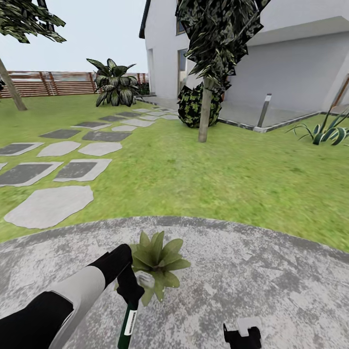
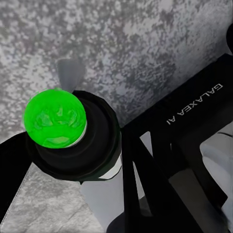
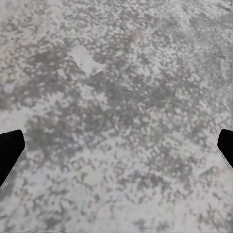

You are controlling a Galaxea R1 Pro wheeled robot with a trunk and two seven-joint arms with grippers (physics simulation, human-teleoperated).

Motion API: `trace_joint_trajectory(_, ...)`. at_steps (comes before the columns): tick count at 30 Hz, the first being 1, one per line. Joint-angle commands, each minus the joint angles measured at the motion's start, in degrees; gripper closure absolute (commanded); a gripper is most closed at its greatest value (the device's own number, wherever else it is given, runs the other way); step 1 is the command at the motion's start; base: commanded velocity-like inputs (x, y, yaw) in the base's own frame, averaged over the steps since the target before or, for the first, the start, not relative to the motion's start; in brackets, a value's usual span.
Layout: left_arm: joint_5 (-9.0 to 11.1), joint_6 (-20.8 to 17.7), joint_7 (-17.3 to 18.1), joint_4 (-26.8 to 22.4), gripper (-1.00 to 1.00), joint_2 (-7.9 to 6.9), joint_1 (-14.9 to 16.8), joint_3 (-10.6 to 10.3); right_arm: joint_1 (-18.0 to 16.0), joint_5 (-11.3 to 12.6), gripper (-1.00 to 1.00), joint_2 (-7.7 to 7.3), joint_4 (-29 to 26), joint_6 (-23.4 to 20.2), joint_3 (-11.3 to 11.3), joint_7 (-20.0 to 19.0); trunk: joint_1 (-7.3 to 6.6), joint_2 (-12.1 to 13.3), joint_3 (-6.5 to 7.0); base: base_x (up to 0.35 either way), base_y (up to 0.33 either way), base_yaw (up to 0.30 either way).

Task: Pick up the pesticide atomizer in the garden and spray insectifuge to fully cover both potted plants in the garden.

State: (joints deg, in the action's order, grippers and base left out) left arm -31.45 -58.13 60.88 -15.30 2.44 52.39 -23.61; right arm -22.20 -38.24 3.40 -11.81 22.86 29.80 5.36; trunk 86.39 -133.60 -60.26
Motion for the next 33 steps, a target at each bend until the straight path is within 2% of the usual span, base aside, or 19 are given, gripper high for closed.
trace_joint_trajectory(1, -0.59, -0.32, 0.56, -0.09, 1.00, 0.01, 0.00, 0.06, -0.04, -0.61, -1.00, 0.03, 0.03, 0.16, 0.34, 0.27, 0.02, -0.02, -0.05, 0.203, 0.000, 0.000)
trace_joint_trajectory(15, -0.63, -0.28, 0.55, -0.18, 1.00, -0.47, 0.52, -0.03, -0.04, -0.52, -1.00, 0.03, 0.03, 0.16, 0.26, 0.27, 0.02, -0.02, -0.05, 0.016, 0.000, 0.000)
trace_joint_trajectory(33, -0.73, 0.20, 0.44, 0.14, 1.00, -0.99, -2.81, -0.06, -0.04, -0.52, -1.00, 0.03, 0.03, 0.16, 0.26, 0.27, 0.02, -0.02, -0.05, 0.000, 0.000, 0.000)
